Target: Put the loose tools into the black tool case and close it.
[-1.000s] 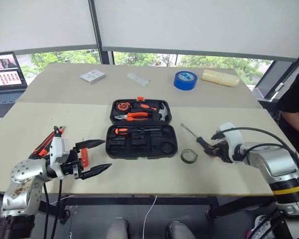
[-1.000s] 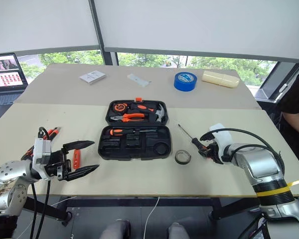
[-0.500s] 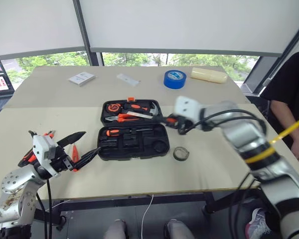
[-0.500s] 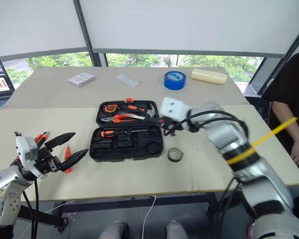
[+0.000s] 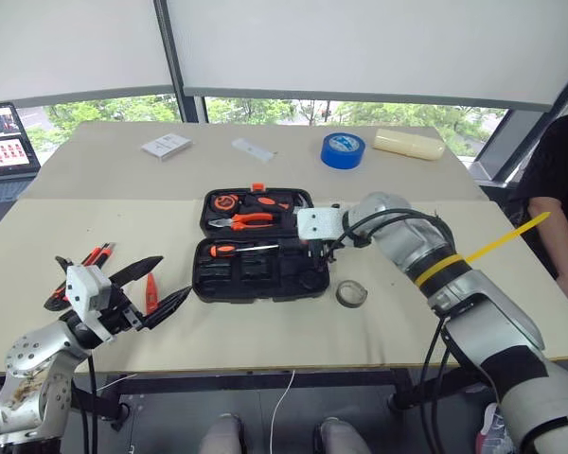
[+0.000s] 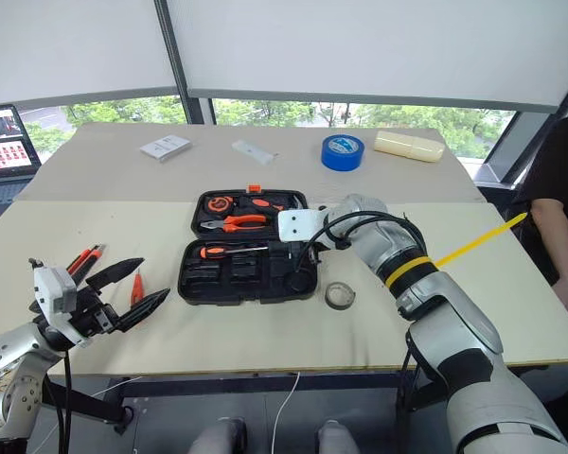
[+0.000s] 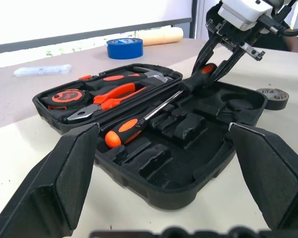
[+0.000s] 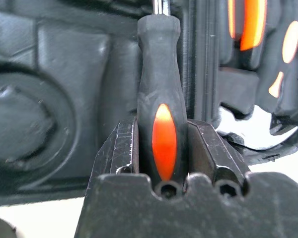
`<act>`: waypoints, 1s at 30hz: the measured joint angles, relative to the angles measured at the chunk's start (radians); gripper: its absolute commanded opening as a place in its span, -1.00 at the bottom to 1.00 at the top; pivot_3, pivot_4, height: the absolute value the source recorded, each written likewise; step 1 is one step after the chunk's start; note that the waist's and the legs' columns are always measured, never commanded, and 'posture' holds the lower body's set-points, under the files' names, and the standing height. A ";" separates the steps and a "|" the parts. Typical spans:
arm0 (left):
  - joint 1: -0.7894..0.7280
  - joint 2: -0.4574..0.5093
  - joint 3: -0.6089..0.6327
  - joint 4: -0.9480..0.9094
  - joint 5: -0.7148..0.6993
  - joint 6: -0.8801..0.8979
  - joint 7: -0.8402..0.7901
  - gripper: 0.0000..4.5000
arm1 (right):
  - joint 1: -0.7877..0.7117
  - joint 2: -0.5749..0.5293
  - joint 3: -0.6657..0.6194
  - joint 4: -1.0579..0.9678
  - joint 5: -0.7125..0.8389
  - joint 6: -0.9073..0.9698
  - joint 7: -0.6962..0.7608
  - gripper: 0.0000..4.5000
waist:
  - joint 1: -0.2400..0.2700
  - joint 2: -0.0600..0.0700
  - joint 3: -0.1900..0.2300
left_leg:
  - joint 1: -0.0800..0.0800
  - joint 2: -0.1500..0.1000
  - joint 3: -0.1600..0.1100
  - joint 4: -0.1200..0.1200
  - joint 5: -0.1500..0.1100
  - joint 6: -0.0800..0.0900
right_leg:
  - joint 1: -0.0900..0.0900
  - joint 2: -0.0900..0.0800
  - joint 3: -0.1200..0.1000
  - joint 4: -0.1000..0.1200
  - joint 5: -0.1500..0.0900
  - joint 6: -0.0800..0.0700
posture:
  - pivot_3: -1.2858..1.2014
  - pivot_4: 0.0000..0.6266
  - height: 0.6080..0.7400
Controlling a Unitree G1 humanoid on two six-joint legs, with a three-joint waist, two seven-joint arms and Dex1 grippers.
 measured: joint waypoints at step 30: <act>-0.021 -0.002 -0.016 0.045 0.015 -0.035 -0.003 1.00 | -0.004 0.216 -0.297 0.364 0.225 -0.284 0.130 -0.78 | -0.006 0.001 0.000 | 0.003 0.003 0.000 -0.002 0.000 0.000 | 0.002 0.004 0.000 0.000 0.001 -0.003 | 0.03 -0.52 1.00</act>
